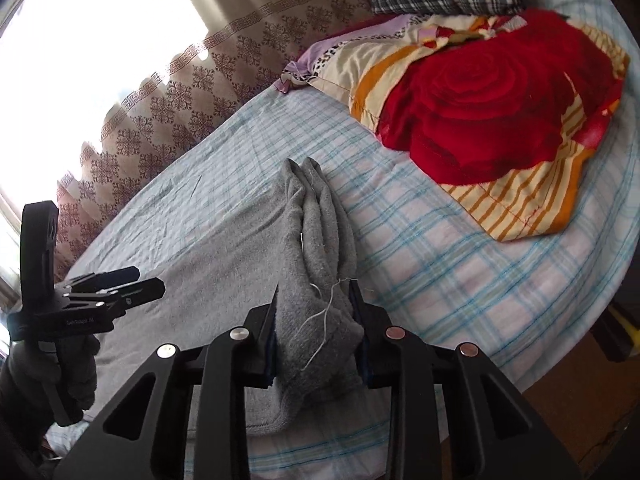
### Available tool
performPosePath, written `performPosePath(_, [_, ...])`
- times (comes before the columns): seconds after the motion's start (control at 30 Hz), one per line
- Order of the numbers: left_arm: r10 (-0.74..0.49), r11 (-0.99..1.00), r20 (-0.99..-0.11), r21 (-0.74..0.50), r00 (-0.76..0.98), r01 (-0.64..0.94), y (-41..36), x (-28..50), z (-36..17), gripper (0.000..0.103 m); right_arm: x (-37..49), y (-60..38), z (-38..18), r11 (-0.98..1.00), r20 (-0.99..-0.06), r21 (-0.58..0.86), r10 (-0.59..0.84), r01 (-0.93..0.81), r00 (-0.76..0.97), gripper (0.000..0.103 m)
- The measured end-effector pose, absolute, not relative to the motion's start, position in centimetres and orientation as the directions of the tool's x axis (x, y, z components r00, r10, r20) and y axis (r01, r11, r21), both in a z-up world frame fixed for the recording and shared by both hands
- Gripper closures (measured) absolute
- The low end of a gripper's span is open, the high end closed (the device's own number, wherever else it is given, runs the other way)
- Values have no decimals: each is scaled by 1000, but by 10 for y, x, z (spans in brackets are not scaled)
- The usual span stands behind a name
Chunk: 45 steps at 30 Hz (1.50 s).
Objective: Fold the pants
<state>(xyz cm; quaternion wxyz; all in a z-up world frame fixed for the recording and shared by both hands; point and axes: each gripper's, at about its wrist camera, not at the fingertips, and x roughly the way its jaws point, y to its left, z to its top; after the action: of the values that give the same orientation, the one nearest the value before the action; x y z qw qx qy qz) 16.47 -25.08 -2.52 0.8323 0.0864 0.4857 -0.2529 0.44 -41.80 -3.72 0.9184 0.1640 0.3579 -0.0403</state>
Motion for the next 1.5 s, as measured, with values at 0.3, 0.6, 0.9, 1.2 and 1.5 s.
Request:
performPosePath(0.3, [-514,811,-791,-323,331,487,-243,168,-5,6,3,-332,-10,1000,-639,-2,-22,26,769,75])
performPosePath(0.6, [-639,727,-741,-492,207,480,-244,169,-8,5,-4,-274,-16,983,-632,-141,0,-114,775,75])
performPosePath(0.9, [-717,640,-696,-641,30,424,-245,172,-33,5,-12,-243,-14,963,-640,-157,68,-218,765,75])
performPosePath(1.2, [-719,646,-695,-663,9,378,-229,174,-41,49,-22,-213,-7,928,-639,-157,165,-338,751,85])
performPosePath(1.5, [-674,721,-733,-628,90,293,-197,189,-51,33,-16,-252,-8,966,-683,-43,158,-254,713,43])
